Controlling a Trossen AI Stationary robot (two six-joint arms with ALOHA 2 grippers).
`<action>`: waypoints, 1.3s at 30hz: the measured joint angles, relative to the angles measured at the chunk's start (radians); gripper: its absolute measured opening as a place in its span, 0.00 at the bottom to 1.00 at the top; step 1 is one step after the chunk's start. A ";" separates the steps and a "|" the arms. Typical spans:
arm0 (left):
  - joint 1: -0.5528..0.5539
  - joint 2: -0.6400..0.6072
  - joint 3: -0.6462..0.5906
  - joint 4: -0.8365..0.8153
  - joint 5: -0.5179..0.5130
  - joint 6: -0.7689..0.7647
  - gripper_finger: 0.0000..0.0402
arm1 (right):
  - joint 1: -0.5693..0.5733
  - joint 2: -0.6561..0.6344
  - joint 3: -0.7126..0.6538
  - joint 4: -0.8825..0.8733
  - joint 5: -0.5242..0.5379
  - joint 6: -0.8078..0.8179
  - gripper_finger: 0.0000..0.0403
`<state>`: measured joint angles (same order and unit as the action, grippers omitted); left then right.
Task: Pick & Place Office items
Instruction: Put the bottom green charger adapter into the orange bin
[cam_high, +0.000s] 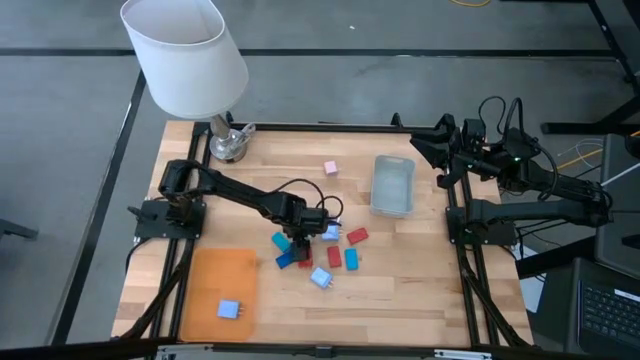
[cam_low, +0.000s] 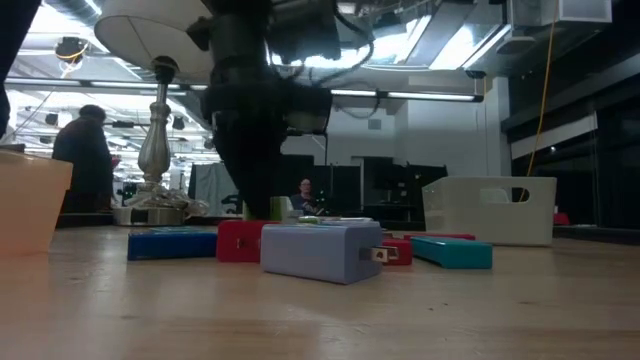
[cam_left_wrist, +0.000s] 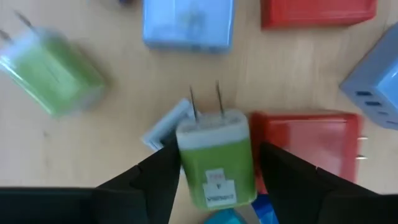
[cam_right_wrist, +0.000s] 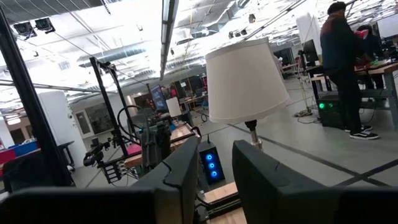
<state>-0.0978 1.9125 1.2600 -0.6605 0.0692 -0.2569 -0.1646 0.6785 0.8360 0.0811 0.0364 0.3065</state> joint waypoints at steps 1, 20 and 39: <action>0.000 0.017 0.002 0.003 0.011 -0.011 0.51 | 0.000 0.000 0.000 0.000 0.000 0.000 0.25; 0.035 -0.062 -0.005 -0.035 0.034 -0.101 0.35 | 0.000 0.000 0.000 -0.007 0.003 -0.008 0.25; -0.140 -0.511 -0.099 -0.413 0.054 -0.324 0.35 | 0.000 0.001 0.000 -0.009 0.008 -0.027 0.25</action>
<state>-0.2377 1.4017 1.1610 -1.0733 0.1233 -0.5808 -0.1646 0.6792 0.8360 0.0719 0.0441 0.2792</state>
